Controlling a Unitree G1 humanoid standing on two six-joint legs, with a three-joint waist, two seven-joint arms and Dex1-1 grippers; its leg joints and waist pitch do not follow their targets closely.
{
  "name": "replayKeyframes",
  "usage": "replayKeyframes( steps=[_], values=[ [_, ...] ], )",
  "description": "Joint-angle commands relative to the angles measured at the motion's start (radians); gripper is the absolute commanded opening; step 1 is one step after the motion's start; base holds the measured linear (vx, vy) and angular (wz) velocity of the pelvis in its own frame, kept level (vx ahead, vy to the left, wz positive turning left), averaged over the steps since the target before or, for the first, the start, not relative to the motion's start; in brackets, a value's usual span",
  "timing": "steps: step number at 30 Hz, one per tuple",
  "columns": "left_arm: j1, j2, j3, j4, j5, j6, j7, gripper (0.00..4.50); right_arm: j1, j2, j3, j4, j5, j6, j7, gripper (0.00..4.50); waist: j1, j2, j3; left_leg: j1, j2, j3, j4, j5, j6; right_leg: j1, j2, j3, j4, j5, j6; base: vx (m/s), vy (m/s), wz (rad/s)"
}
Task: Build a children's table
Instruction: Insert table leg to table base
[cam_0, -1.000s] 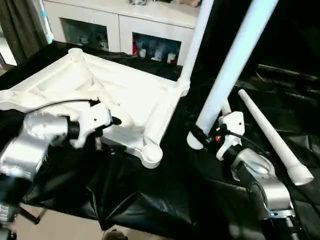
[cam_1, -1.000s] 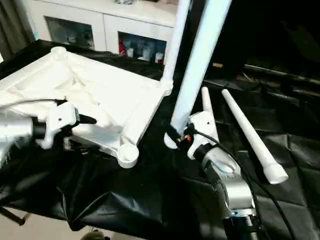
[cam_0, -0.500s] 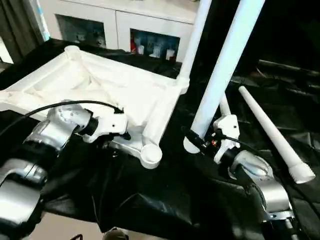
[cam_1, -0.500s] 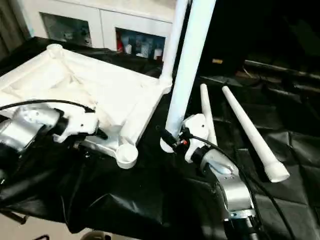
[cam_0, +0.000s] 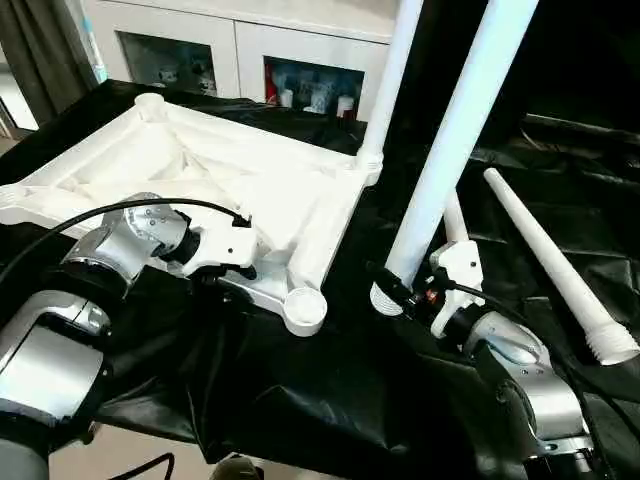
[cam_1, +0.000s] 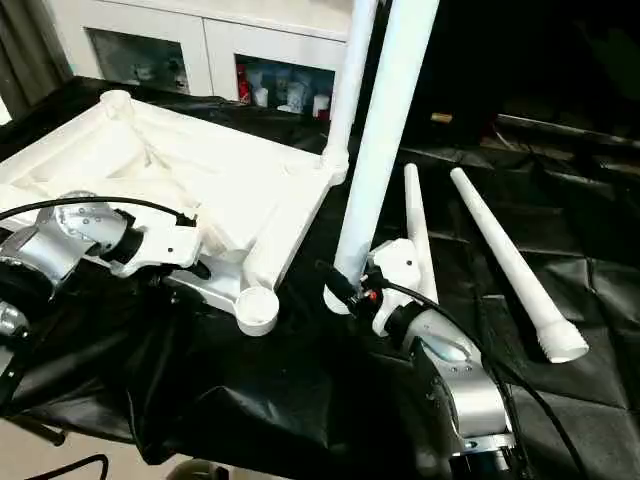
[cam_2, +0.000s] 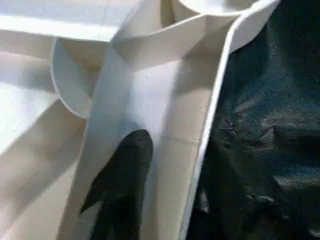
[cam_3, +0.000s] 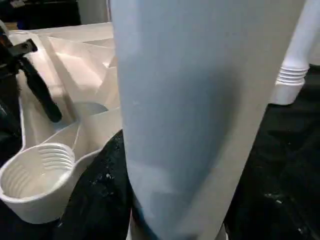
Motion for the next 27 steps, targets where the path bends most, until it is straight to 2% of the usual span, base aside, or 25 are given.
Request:
replayKeyframes(
  steps=[1, 6, 12, 13, 14, 15, 16, 17, 20, 21, 22, 24, 25, 26, 27],
  values=[
    [-0.023, -0.008, 0.001, 0.022, 0.017, -0.021, 0.012, 1.67, -0.003, -0.003, -0.006, -0.023, -0.003, -0.02, -0.005, 1.91, 0.003, 0.024, -0.068, 0.02, 0.052, -0.015, -0.071, -0.103, -0.011, 0.044, -0.095, 0.038, -0.057, 0.214, -0.249, 0.0, 0.0, 0.0],
    [-0.037, -0.012, -0.002, 0.066, 0.038, -0.033, 0.028, 1.32, -0.002, -0.002, -0.003, -0.023, -0.005, -0.02, -0.006, 1.91, 0.004, 0.025, -0.068, 0.021, 0.055, -0.016, -0.073, -0.103, -0.009, 0.043, -0.096, 0.037, -0.056, 0.212, -0.249, 0.0, 0.0, 0.0],
    [-0.028, -0.029, 0.031, 0.094, 0.01, 0.033, 0.013, 0.85, -0.008, -0.003, -0.001, -0.018, -0.006, -0.02, -0.005, 1.91, 0.006, 0.024, -0.066, 0.023, 0.055, -0.013, -0.073, -0.119, -0.008, 0.041, -0.099, 0.038, -0.059, 0.196, -0.258, 0.0, 0.0, 0.0],
    [-0.029, -0.03, 0.036, 0.091, 0.007, 0.085, 0.0, 0.85, -0.01, -0.004, 0.0, -0.016, -0.007, -0.02, -0.004, 1.91, 0.007, 0.014, -0.065, 0.022, 0.055, -0.011, -0.074, -0.114, -0.001, 0.042, -0.099, 0.038, -0.057, 0.183, -0.261, 0.0, 0.0, 0.0],
    [-0.029, -0.03, 0.036, 0.091, 0.007, 0.085, 0.0, 0.78, -0.01, -0.004, 0.0, -0.016, -0.007, -0.02, -0.004, 1.91, 0.008, 0.018, -0.065, 0.022, 0.055, -0.011, -0.074, -0.112, 0.001, 0.04, -0.1, 0.037, -0.059, 0.175, -0.26, 0.0, 0.0, 0.0],
    [-0.027, -0.03, 0.035, 0.081, 0.01, 0.175, -0.028, 0.7, -0.016, -0.005, 0.002, -0.008, -0.009, -0.016, -0.002, 1.91, 0.006, 0.018, -0.065, 0.023, 0.056, -0.01, -0.075, -0.115, 0.0, 0.04, -0.099, 0.037, -0.059, 0.169, -0.261, 0.0, 0.0, 0.0],
    [-0.02, -0.03, 0.035, 0.072, 0.008, 0.211, -0.046, 0.63, -0.021, -0.005, 0.004, -0.002, -0.011, -0.015, -0.002, 1.91, 0.003, 0.01, -0.064, 0.021, 0.055, -0.009, -0.076, -0.111, 0.005, 0.041, -0.098, 0.036, -0.059, 0.17, -0.264, 0.0, 0.0, 0.0],
    [-0.011, -0.033, 0.038, 0.064, 0.006, 0.236, -0.039, 0.63, -0.025, -0.005, 0.005, 0.005, -0.014, -0.015, -0.002, 1.91, 0.003, 0.012, -0.063, 0.017, 0.054, -0.011, -0.076, -0.107, 0.007, 0.043, -0.1, 0.035, -0.058, 0.165, -0.264, 0.0, 0.0, 0.0],
    [0.018, -0.055, 0.061, 0.052, -0.009, 0.308, 0.02, 0.44, -0.041, 0.0, 0.006, 0.023, -0.012, -0.015, -0.001, 1.91, -0.003, 0.013, -0.062, 0.019, 0.055, -0.008, -0.075, -0.125, 0.013, 0.04, -0.104, 0.036, -0.064, 0.124, -0.268, 0.0, 0.0, 0.0],
    [0.033, -0.068, 0.074, 0.048, -0.013, 0.34, 0.062, 0.4, -0.049, 0.002, 0.005, 0.033, -0.012, -0.017, -0.002, 1.91, -0.004, 0.006, -0.061, 0.019, 0.054, -0.005, -0.075, -0.129, 0.016, 0.041, -0.103, 0.037, -0.067, 0.111, -0.27, 0.0, 0.0, 0.0],
    [0.056, -0.086, 0.09, 0.038, -0.015, 0.388, 0.131, 0.4, -0.06, 0.004, 0.002, 0.046, -0.012, -0.017, -0.007, 1.91, -0.003, 0.007, -0.06, 0.019, 0.055, -0.005, -0.074, -0.13, 0.021, 0.04, -0.103, 0.038, -0.067, 0.099, -0.272, 0.0, 0.0, 0.0],
    [0.076, -0.099, 0.104, 0.021, -0.02, 0.424, 0.18, 0.26, -0.067, 0.007, -0.001, 0.055, -0.012, -0.017, -0.013, 1.91, -0.003, 0.008, -0.057, 0.017, 0.056, -0.006, -0.075, -0.137, 0.024, 0.04, -0.105, 0.038, -0.07, 0.077, -0.271, 0.0, 0.0, 0.0],
    [0.132, -0.125, 0.132, -0.073, -0.041, 0.498, 0.222, 0.23, -0.08, 0.016, -0.016, 0.064, 0.001, -0.007, -0.023, 1.91, -0.002, 0.001, -0.059, 0.016, 0.059, -0.006, -0.077, -0.133, 0.027, 0.044, -0.109, 0.037, -0.068, 0.042, -0.266, 0.0, 0.0, 0.0],
    [0.141, -0.129, 0.136, -0.09, -0.045, 0.505, 0.227, 0.23, -0.082, 0.017, -0.018, 0.066, 0.003, -0.005, -0.024, 1.91, -0.005, -0.001, -0.057, 0.012, 0.057, -0.007, -0.078, -0.126, 0.03, 0.043, -0.106, 0.036, -0.07, 0.032, -0.261, 0.0, 0.0, 0.0],
    [0.158, -0.139, 0.144, -0.12, -0.056, 0.516, 0.231, 0.18, -0.087, 0.019, -0.022, 0.069, 0.006, -0.002, -0.027, 1.91, -0.004, 0.002, -0.058, 0.016, 0.057, -0.006, -0.078, -0.13, 0.03, 0.04, -0.105, 0.036, -0.074, 0.008, -0.254, 0.0, 0.0, 0.0]
  ],
)
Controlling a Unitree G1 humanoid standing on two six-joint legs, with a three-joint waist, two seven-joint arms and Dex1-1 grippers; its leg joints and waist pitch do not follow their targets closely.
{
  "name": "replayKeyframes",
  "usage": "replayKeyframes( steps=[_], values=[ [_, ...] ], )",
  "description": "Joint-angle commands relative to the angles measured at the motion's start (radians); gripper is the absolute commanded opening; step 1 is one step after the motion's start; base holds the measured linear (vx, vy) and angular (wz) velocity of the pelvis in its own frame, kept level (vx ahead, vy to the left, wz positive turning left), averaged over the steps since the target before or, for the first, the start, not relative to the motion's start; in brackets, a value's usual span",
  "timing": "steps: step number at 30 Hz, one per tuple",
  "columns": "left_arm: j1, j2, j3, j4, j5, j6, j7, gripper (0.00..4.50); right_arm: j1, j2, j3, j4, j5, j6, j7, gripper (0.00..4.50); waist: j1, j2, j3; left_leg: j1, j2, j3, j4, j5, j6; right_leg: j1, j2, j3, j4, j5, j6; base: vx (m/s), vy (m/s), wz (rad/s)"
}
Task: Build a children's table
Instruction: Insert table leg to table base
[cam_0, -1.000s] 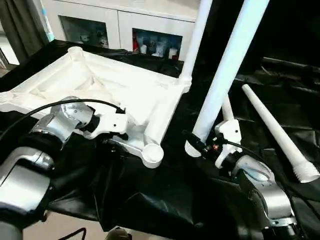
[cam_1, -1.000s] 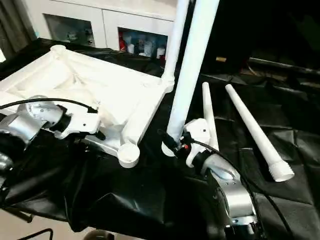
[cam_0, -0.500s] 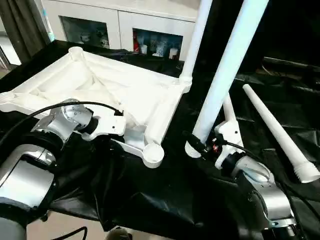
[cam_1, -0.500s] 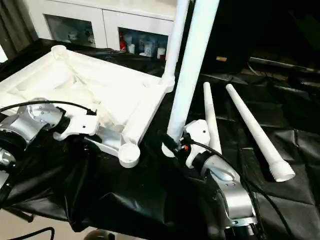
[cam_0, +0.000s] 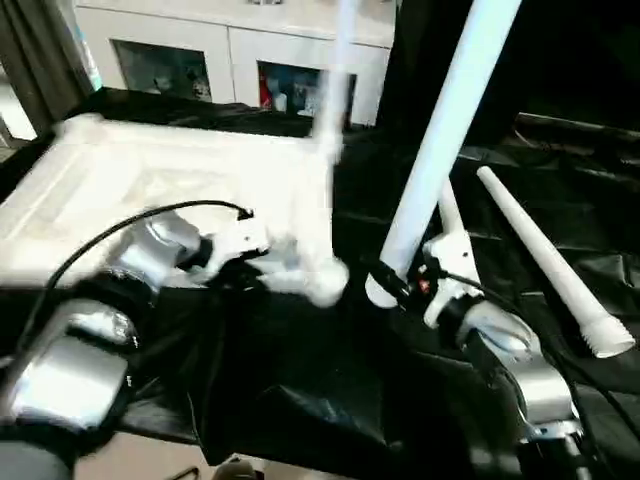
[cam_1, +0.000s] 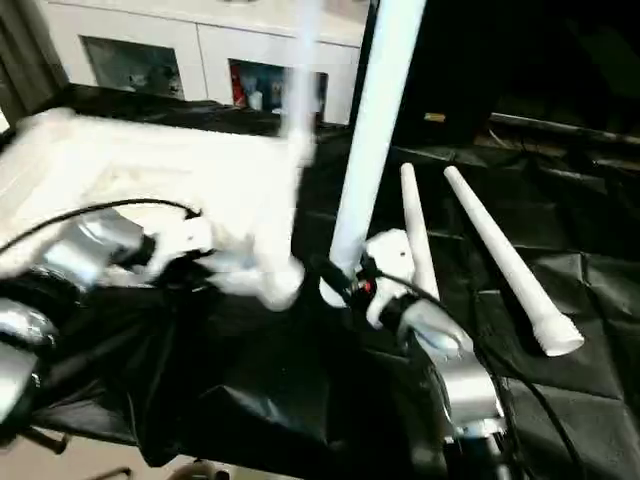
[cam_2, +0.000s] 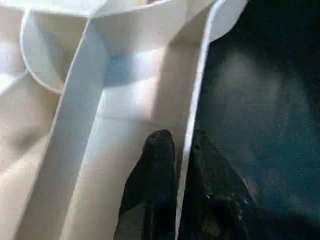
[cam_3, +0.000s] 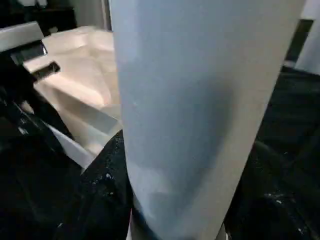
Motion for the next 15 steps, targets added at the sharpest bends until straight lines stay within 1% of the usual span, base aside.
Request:
replayKeyframes(
  steps=[1, 2, 3, 4, 5, 6, 7, 8, 9, 10, 11, 12, 13, 14, 15],
  values=[
    [0.096, -0.039, 0.023, -0.069, -0.034, 0.097, 0.073, 0.14, -0.023, 0.005, -0.034, 0.01, 0.017, 0.008, -0.013, 1.91, 0.006, -0.006, -0.054, 0.008, 0.058, -0.019, -0.075, -0.136, 0.024, 0.036, -0.095, 0.037, -0.075, 0.002, -0.254, 0.0, 0.0, 0.0],
    [0.117, -0.052, 0.032, -0.116, -0.044, 0.114, 0.079, 0.14, -0.028, 0.006, -0.036, 0.015, 0.02, 0.011, -0.013, 1.91, 0.006, -0.004, -0.054, 0.006, 0.057, -0.019, -0.075, -0.135, 0.026, 0.035, -0.094, 0.037, -0.076, 0.004, -0.254, 0.0, 0.0, 0.0],
    [0.117, -0.052, 0.032, -0.116, -0.044, 0.114, 0.079, 0.08, -0.028, 0.006, -0.036, 0.015, 0.02, 0.011, -0.013, 1.91, 0.005, -0.009, -0.056, 0.008, 0.059, -0.018, -0.074, -0.131, 0.03, 0.035, -0.094, 0.037, -0.075, 0.012, -0.255, 0.0, 0.0, 0.0],
    [0.146, -0.066, 0.037, -0.182, -0.049, 0.125, 0.089, 0.03, -0.038, 0.007, -0.039, 0.023, 0.024, 0.016, -0.013, 1.91, 0.006, -0.01, -0.056, 0.008, 0.057, -0.016, -0.073, -0.116, 0.038, 0.033, -0.09, 0.037, -0.074, 0.031, -0.25, 0.0, 0.0, 0.0],
    [0.157, -0.069, 0.032, -0.202, -0.048, 0.109, 0.091, 0.03, -0.042, 0.009, -0.041, 0.026, 0.027, 0.021, -0.014, 1.91, 0.006, -0.01, -0.054, 0.006, 0.056, -0.017, -0.073, -0.117, 0.041, 0.032, -0.088, 0.037, -0.076, 0.026, -0.246, 0.0, 0.0, 0.0],
    [0.17, -0.073, 0.027, -0.228, -0.041, 0.103, 0.1, 0.03, -0.049, 0.009, -0.042, 0.03, 0.03, 0.026, -0.013, 1.91, 0.009, -0.01, -0.055, 0.008, 0.056, -0.017, -0.074, -0.122, 0.042, 0.031, -0.09, 0.039, -0.079, 0.005, -0.235, 0.0, 0.0, 0.0],
    [0.183, -0.076, 0.02, -0.251, -0.032, 0.098, 0.109, 0.03, -0.055, 0.01, -0.042, 0.032, 0.034, 0.033, -0.01, 1.91, 0.009, -0.021, -0.053, 0.009, 0.055, -0.014, -0.074, -0.122, 0.042, 0.029, -0.087, 0.039, -0.083, -0.013, -0.222, 0.0, 0.0, 0.0],
    [0.191, -0.076, 0.016, -0.266, -0.029, 0.097, 0.111, 0.03, -0.058, 0.01, -0.043, 0.033, 0.036, 0.035, -0.009, 1.91, 0.012, -0.014, -0.054, 0.008, 0.055, -0.016, -0.076, -0.114, 0.04, 0.029, -0.087, 0.039, -0.081, -0.022, -0.212, 0.0, 0.0, 0.0],
    [0.202, -0.075, 0.01, -0.288, -0.025, 0.096, 0.114, 0.03, -0.062, 0.01, -0.043, 0.034, 0.039, 0.039, -0.007, 1.91, 0.012, -0.014, -0.054, 0.008, 0.055, -0.016, -0.076, -0.114, 0.04, 0.029, -0.087, 0.039, -0.081, -0.022, -0.212, 0.0, 0.0, 0.0],
    [0.222, -0.073, 0.0, -0.326, -0.016, 0.113, 0.12, 0.03, -0.07, 0.007, -0.042, 0.04, 0.039, 0.042, -0.002, 1.91, 0.011, -0.015, -0.055, 0.008, 0.058, -0.017, -0.076, -0.104, 0.039, 0.029, -0.088, 0.038, -0.077, -0.002, -0.209, 0.0, 0.0, 0.0],
    [0.235, -0.067, -0.009, -0.349, -0.008, 0.119, 0.121, 0.03, -0.077, 0.004, -0.041, 0.045, 0.039, 0.043, 0.003, 1.91, 0.011, -0.015, -0.055, 0.007, 0.057, -0.017, -0.077, -0.099, 0.04, 0.028, -0.086, 0.037, -0.077, 0.004, -0.207, 0.0, 0.0, 0.0],
    [0.246, -0.059, -0.017, -0.371, 0.003, 0.123, 0.127, 0.03, -0.084, 0.001, -0.042, 0.05, 0.038, 0.044, 0.007, 1.91, 0.008, -0.022, -0.056, 0.007, 0.056, -0.015, -0.076, -0.094, 0.043, 0.028, -0.085, 0.037, -0.076, 0.015, -0.207, 0.0, 0.0, 0.0],
    [0.252, -0.053, -0.022, -0.383, 0.011, 0.127, 0.133, 0.03, -0.087, -0.001, -0.043, 0.053, 0.038, 0.045, 0.01, 1.91, 0.01, -0.017, -0.056, 0.007, 0.055, -0.015, -0.075, -0.088, 0.045, 0.027, -0.085, 0.037, -0.076, 0.021, -0.205, 0.0, 0.0, 0.0],
    [0.257, -0.046, -0.026, -0.395, 0.021, 0.126, 0.14, 0.03, -0.092, -0.003, -0.045, 0.056, 0.039, 0.046, 0.013, 1.91, 0.01, -0.017, -0.055, 0.007, 0.055, -0.014, -0.075, -0.087, 0.046, 0.025, -0.084, 0.038, -0.076, 0.021, -0.205, 0.0, 0.0, 0.0],
    [0.26, -0.041, -0.027, -0.404, 0.027, 0.125, 0.146, 0.03, -0.096, -0.005, -0.047, 0.058, 0.041, 0.048, 0.014, 1.91, 0.008, -0.019, -0.055, 0.006, 0.054, -0.015, -0.075, -0.092, 0.044, 0.027, -0.083, 0.037, -0.076, 0.018, -0.202, 0.0, 0.0, 0.0]
  ],
)
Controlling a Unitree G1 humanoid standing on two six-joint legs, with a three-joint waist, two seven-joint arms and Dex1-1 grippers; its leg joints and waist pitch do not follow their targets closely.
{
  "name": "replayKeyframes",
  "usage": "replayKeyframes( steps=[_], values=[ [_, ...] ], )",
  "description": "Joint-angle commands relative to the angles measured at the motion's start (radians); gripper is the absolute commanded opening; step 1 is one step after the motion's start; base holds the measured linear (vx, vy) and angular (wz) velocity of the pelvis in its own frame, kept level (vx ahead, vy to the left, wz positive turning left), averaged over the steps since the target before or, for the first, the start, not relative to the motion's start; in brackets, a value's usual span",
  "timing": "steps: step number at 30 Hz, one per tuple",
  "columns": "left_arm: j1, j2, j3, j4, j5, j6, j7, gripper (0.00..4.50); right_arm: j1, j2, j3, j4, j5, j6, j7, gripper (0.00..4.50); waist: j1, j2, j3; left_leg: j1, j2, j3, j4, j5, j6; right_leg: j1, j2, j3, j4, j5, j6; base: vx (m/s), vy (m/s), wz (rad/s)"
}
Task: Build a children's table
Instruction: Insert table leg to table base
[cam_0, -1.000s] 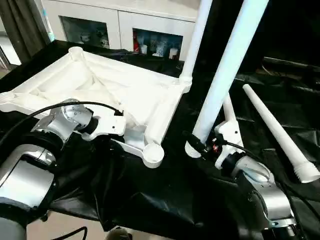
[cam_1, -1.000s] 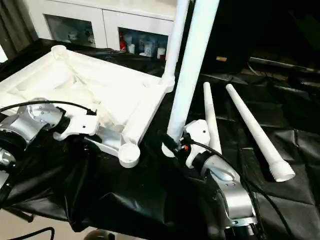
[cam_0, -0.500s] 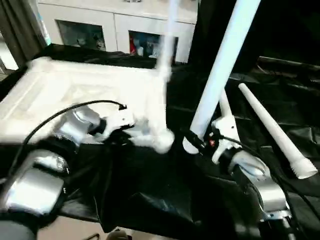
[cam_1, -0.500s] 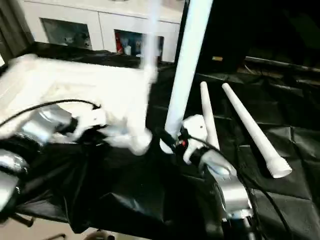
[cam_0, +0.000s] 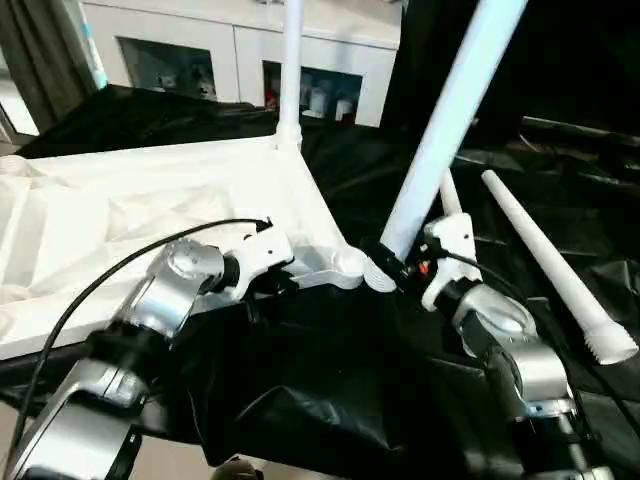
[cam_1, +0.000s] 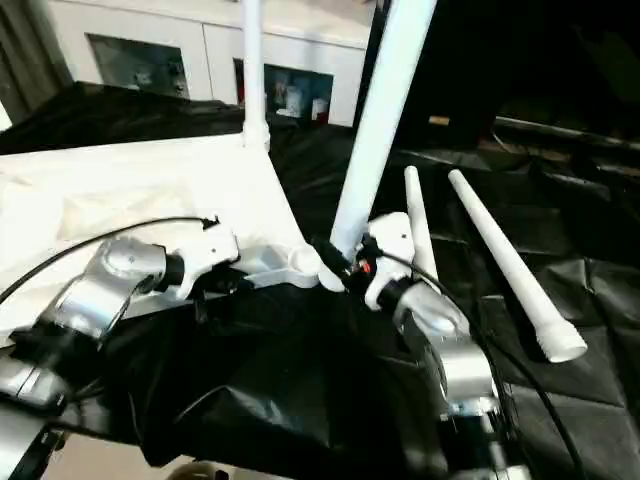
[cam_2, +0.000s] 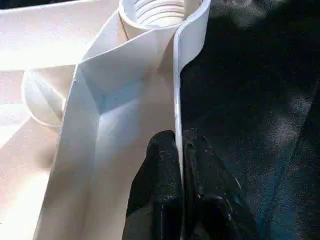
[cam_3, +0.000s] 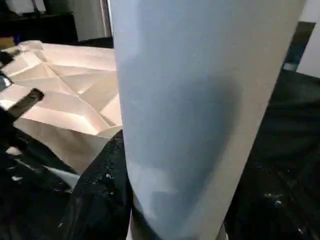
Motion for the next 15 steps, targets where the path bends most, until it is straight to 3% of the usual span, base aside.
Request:
replayKeyframes(
  steps=[1, 9, 15],
  values=[
    [0.039, -0.004, -0.041, 0.013, 0.015, -0.033, 0.003, 0.03, -0.029, -0.017, -0.022, 0.009, 0.03, 0.013, 0.013, 1.91, -0.001, -0.005, -0.053, 0.009, 0.053, -0.016, -0.072, -0.092, 0.041, 0.029, -0.084, 0.037, -0.075, 0.014, -0.201, 0.0, 0.0, 0.0],
    [0.047, -0.034, 0.006, -0.009, -0.051, -0.004, -0.007, 0.03, -0.118, 0.0, -0.028, 0.09, 0.057, 0.06, 0.048, 1.91, -0.004, -0.009, -0.054, 0.008, 0.052, -0.014, -0.072, -0.08, 0.037, 0.029, -0.084, 0.038, -0.073, 0.015, -0.208, 0.0, 0.0, 0.0],
    [0.055, -0.04, 0.012, -0.009, -0.061, 0.006, -0.002, 0.0, -0.192, -0.014, 0.012, 0.193, 0.028, 0.128, 0.064, 1.91, -0.005, -0.01, -0.057, 0.007, 0.05, -0.011, -0.066, -0.041, 0.049, 0.03, -0.082, 0.037, -0.068, 0.056, -0.217, 0.0, 0.0, 0.0]
  ],
)
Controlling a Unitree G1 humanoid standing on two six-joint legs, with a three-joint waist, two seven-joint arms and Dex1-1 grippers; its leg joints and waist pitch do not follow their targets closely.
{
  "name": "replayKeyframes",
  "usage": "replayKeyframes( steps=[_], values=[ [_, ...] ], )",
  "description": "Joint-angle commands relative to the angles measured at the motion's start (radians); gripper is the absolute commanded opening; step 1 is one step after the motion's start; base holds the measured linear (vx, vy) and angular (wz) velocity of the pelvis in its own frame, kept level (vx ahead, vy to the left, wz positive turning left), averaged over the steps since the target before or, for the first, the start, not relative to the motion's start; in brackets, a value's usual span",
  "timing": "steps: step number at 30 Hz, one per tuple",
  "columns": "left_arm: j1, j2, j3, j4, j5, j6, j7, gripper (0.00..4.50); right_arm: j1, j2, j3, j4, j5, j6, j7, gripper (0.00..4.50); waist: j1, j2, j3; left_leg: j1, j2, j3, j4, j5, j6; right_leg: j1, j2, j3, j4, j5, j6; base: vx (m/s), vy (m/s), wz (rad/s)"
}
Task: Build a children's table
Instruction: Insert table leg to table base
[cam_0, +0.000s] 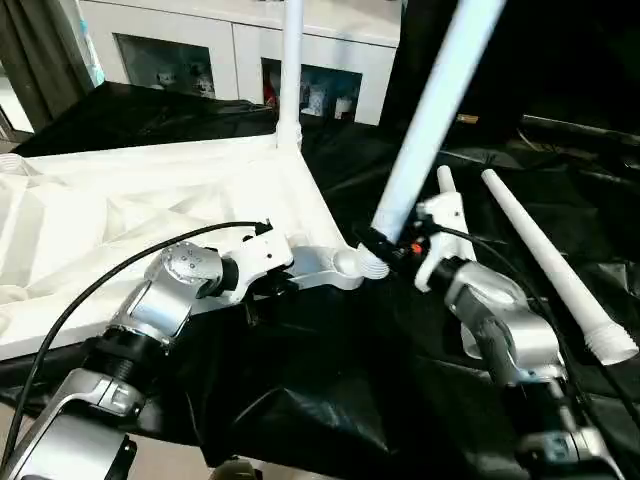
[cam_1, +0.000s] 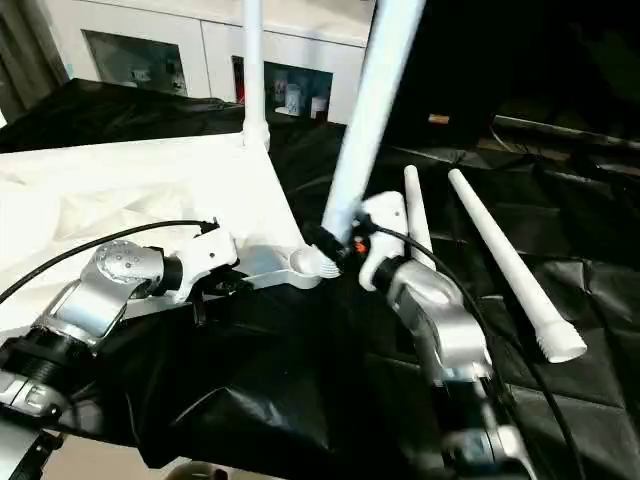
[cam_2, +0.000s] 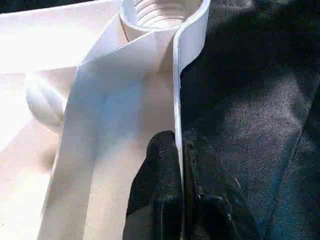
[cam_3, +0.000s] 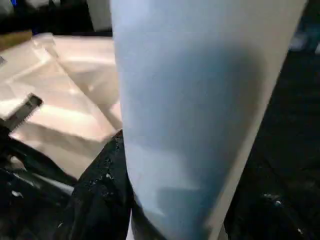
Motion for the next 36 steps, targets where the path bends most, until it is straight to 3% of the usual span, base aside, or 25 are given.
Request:
replayKeyframes(
  steps=[1, 7, 8, 10, 11, 14, 23, 27, 36],
  values=[
    [0.034, -0.038, -0.007, 0.021, -0.048, -0.01, 0.005, 0.0, -0.042, -0.009, 0.004, 0.053, -0.004, 0.024, 0.012, 1.91, -0.002, -0.009, -0.059, 0.011, 0.051, -0.012, -0.065, -0.035, 0.052, 0.036, -0.083, 0.037, -0.067, 0.068, -0.216, 0.0, 0.0, 0.0],
    [0.043, -0.05, 0.01, 0.013, -0.066, -0.013, 0.007, 0.0, -0.122, 0.009, 0.009, 0.175, -0.02, 0.016, 0.031, 1.91, -0.003, -0.008, -0.059, 0.011, 0.051, -0.011, -0.065, -0.035, 0.055, 0.034, -0.081, 0.035, -0.063, 0.097, -0.234, 0.0, 0.0, 0.0],
    [0.047, -0.052, 0.013, 0.007, -0.069, -0.006, 0.006, 0.0, -0.135, 0.012, 0.013, 0.185, -0.019, 0.021, 0.043, 1.91, -0.003, -0.015, -0.058, 0.01, 0.052, -0.01, -0.065, -0.039, 0.058, 0.035, -0.082, 0.035, -0.063, 0.085, -0.233, 0.0, 0.0, 0.0],
    [0.052, -0.051, 0.014, 0.003, -0.068, -0.002, 0.008, 0.0, -0.143, 0.014, 0.019, 0.186, -0.017, 0.033, 0.057, 1.91, -0.002, -0.012, -0.057, 0.012, 0.052, -0.01, -0.065, -0.046, 0.056, 0.033, -0.083, 0.035, -0.065, 0.072, -0.231, 0.0, 0.0, 0.0],
    [0.054, -0.05, 0.013, 0.001, -0.066, 0.001, 0.008, 0.0, -0.147, 0.013, 0.022, 0.189, -0.016, 0.039, 0.065, 1.91, -0.002, -0.016, -0.058, 0.011, 0.052, -0.01, -0.066, -0.044, 0.056, 0.034, -0.082, 0.035, -0.065, 0.073, -0.229, 0.0, 0.0, 0.0],
    [0.058, -0.042, 0.004, -0.003, -0.056, 0.003, 0.003, 0.0, -0.155, 0.01, 0.034, 0.201, -0.02, 0.042, 0.082, 1.91, -0.002, -0.016, -0.057, 0.012, 0.053, -0.01, -0.067, -0.046, 0.054, 0.033, -0.082, 0.035, -0.066, 0.066, -0.224, 0.0, 0.0, 0.0],
    [0.06, -0.02, -0.019, -0.006, -0.032, -0.006, -0.025, 0.0, -0.2, 0.019, 0.041, 0.299, -0.051, 0.003, 0.098, 1.91, -0.008, -0.015, -0.059, 0.013, 0.053, -0.011, -0.068, -0.052, 0.04, 0.031, -0.082, 0.035, -0.065, 0.073, -0.229, 0.0, 0.0, 0.0],
    [0.057, -0.016, -0.022, -0.009, -0.035, -0.006, -0.035, 0.0, -0.215, 0.022, 0.036, 0.339, -0.056, -0.016, 0.093, 1.91, -0.008, -0.016, -0.059, 0.014, 0.054, -0.01, -0.067, -0.054, 0.042, 0.032, -0.082, 0.035, -0.065, 0.088, -0.235, 0.0, 0.0, 0.0],
    [0.049, -0.014, -0.027, -0.005, -0.038, -0.004, -0.04, 0.0, -0.233, 0.044, -0.034, 0.442, -0.012, -0.055, 0.111, 1.91, -0.013, -0.017, -0.058, 0.014, 0.055, -0.011, -0.069, -0.074, 0.035, 0.032, -0.083, 0.036, -0.067, 0.06, -0.24, 0.0, 0.0, 0.0]
  ],
)
